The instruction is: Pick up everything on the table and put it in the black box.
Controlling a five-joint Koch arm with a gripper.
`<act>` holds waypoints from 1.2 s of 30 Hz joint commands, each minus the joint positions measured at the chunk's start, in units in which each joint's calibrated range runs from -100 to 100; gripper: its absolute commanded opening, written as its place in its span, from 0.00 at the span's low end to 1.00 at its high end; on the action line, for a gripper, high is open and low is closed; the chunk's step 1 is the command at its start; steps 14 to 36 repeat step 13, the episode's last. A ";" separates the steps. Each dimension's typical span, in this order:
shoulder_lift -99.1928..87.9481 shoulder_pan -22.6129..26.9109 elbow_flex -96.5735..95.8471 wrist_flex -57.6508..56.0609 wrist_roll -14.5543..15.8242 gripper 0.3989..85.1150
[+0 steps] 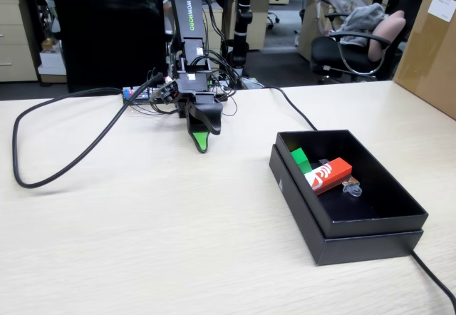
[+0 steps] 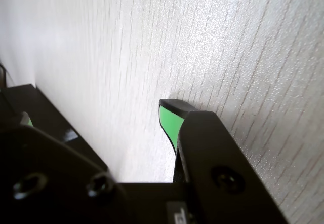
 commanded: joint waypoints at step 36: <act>0.09 0.00 -1.62 0.18 -0.15 0.57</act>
